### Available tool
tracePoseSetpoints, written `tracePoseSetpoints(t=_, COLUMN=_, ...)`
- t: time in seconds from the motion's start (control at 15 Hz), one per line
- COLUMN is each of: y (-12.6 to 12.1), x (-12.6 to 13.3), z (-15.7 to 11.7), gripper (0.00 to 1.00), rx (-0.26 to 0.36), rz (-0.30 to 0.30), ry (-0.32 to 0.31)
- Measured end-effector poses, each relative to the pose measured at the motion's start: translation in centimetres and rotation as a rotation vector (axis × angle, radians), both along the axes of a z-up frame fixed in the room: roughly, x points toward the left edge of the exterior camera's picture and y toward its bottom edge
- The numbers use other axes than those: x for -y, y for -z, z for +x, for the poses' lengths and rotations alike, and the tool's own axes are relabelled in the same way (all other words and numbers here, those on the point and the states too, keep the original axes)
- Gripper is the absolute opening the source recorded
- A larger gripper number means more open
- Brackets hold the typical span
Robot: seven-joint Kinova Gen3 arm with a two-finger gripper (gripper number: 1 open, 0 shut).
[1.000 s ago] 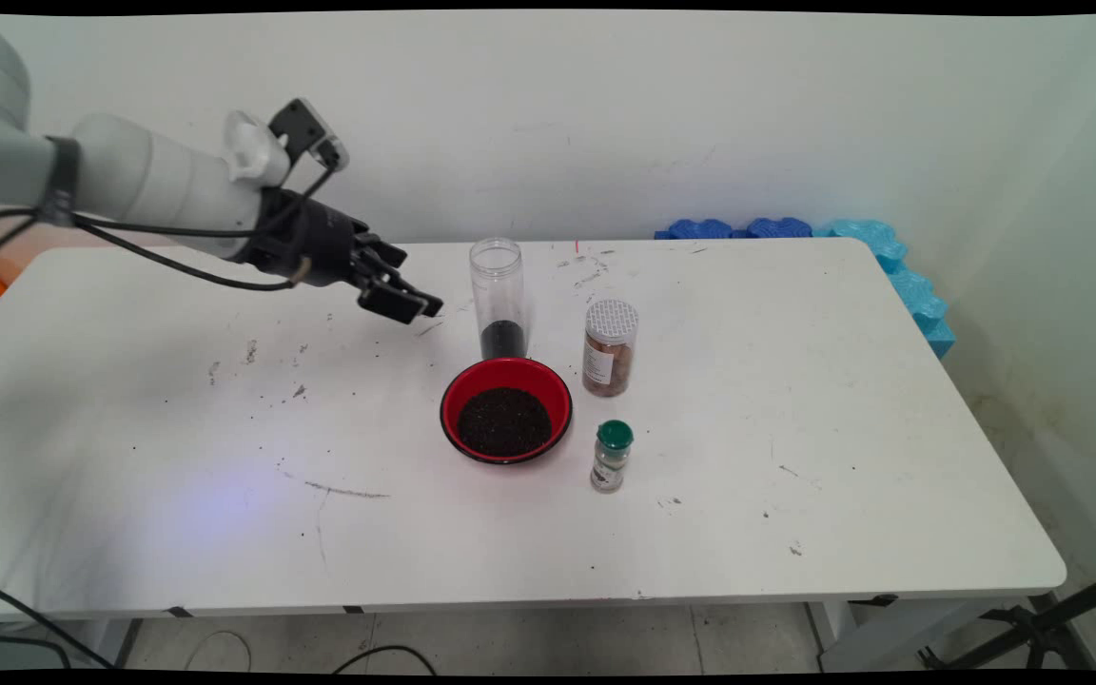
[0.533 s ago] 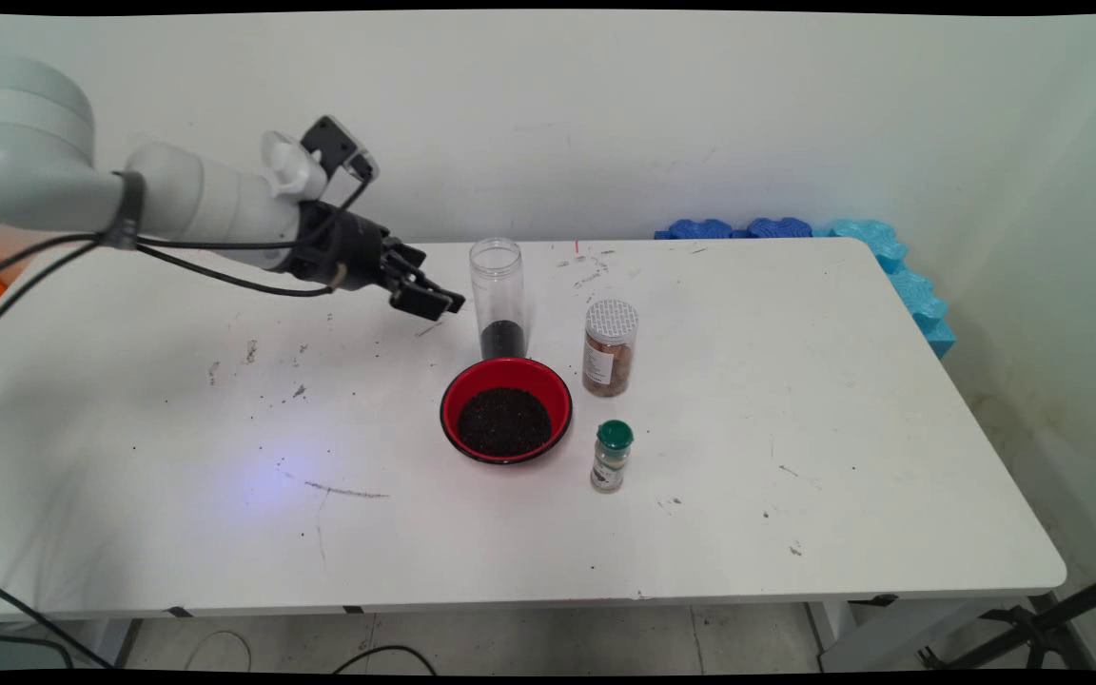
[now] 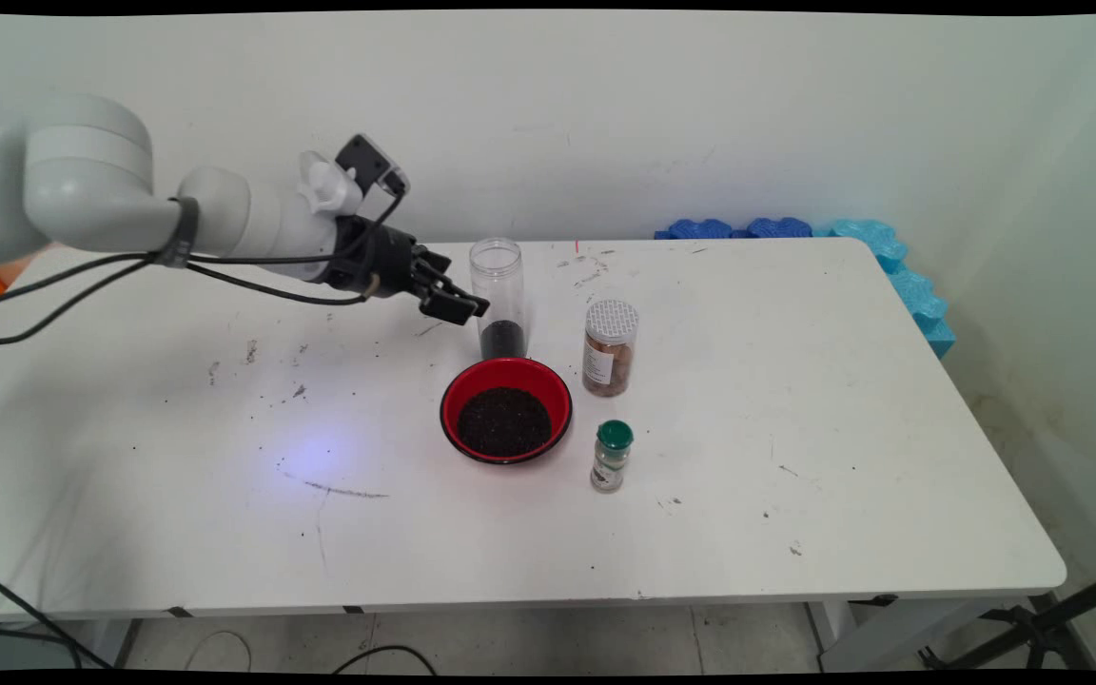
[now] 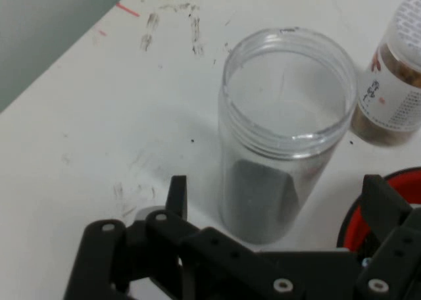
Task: Pick up the black seasoning powder from the table, then pour the black seasoning powder in the red bowl
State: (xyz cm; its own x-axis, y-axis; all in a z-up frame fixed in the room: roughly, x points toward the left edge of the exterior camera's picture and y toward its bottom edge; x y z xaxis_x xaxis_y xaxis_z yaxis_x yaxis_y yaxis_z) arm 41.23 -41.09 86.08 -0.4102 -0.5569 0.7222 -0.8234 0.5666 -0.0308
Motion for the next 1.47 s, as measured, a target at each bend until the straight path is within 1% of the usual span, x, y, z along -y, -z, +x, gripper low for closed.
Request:
tracePoseSetpoints(t=0.47, y=1.9, x=1.9, z=-0.9, gripper=1.0, rx=-0.01, rz=-0.023, ry=0.034)
tracePoseSetpoints(t=0.93, y=2.7, x=2.7, z=-1.2, gripper=1.0, rx=-0.015, rz=-0.035, ry=0.051)
tracePoseSetpoints(t=1.0, y=2.7, x=2.7, z=-1.2, gripper=0.0, rx=-0.015, rz=-0.036, ry=0.052)
tracePoseSetpoints(t=1.33, y=2.6, x=3.0, z=-1.3, gripper=0.0, rx=-0.021, rz=-0.049, ry=0.066)
tracePoseSetpoints(t=1.47, y=2.4, x=3.1, z=-1.0, gripper=0.0, rx=-0.016, rz=-0.051, ry=0.059)
